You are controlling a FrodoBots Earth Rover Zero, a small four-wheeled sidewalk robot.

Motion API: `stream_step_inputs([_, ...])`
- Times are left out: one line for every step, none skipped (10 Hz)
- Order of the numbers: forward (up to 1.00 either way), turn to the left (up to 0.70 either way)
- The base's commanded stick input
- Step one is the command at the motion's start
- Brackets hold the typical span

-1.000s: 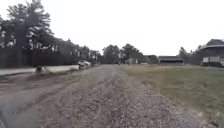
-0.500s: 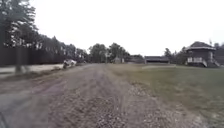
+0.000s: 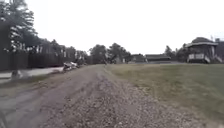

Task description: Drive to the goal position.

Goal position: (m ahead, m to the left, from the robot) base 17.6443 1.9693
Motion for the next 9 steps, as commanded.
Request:
stream_step_inputs([0.7, 0.0])
stream_step_inputs([0.7, 0.0])
stream_step_inputs([0.7, 0.0])
stream_step_inputs([0.7, 0.0])
stream_step_inputs([0.7, 0.0])
stream_step_inputs([0.7, 0.0])
stream_step_inputs([0.7, 0.0])
stream_step_inputs([0.7, 0.0])
stream_step_inputs([0.7, 0.0])
